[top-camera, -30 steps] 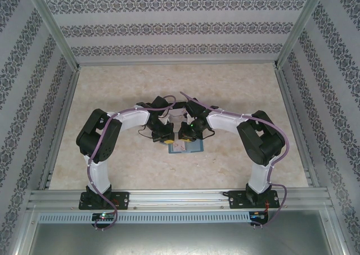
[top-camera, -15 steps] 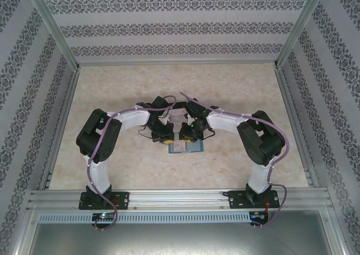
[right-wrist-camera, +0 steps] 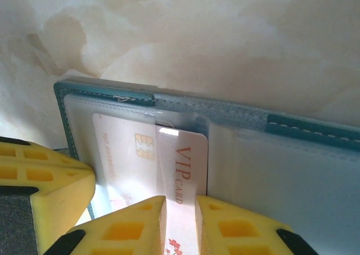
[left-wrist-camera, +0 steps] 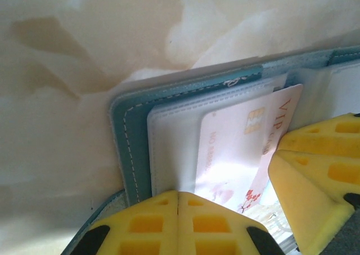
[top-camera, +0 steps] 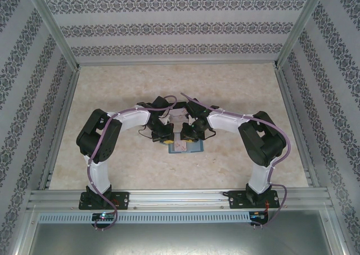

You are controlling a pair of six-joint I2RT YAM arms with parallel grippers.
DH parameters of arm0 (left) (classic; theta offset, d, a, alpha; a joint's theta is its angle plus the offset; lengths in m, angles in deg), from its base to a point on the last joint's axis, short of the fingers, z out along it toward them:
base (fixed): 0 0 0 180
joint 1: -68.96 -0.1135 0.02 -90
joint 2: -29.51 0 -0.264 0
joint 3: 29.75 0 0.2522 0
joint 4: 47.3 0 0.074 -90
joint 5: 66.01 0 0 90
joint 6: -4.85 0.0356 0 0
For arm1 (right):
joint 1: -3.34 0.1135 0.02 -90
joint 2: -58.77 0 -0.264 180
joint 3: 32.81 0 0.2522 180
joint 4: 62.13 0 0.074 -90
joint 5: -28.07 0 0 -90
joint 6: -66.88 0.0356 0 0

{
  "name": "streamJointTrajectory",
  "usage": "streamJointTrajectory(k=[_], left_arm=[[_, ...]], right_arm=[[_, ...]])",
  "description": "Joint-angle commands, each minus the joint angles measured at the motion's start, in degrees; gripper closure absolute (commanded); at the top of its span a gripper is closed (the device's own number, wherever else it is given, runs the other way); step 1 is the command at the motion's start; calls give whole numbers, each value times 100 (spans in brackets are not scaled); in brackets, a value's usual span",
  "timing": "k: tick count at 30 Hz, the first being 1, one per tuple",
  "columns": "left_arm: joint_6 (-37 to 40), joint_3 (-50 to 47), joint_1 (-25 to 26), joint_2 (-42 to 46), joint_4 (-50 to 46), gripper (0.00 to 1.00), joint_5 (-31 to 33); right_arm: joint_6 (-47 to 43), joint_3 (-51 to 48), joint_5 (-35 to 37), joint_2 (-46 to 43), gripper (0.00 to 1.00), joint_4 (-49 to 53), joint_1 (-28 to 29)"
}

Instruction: Take the credit cards out of the card holder

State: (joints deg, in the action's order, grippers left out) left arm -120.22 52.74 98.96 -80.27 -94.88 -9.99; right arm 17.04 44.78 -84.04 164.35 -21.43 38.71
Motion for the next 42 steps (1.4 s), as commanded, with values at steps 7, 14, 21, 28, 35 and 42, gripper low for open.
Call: streamJointTrajectory(k=[7,14,21,28,35,42], left_arm=[[54,315,81,167,-412,100,134],[9,433,223,-47,-323,100,-6],[43,351,235,-281,-364,100,130],[169,325,236,-343,-585,100,379],[202,334,239,-403,-704,100,440],[202,354,235,-430,-696,100,423]], right_arm=[[-96,-79,93,-200,77,226,-37],[-114,-92,111,-160,75,224,-37],[-136,-151,102,-130,72,186,-58],[-98,-246,-42,-134,73,13,-101],[76,-582,-568,-246,73,-579,-254],[270,-893,-1133,-430,74,-1250,-372]])
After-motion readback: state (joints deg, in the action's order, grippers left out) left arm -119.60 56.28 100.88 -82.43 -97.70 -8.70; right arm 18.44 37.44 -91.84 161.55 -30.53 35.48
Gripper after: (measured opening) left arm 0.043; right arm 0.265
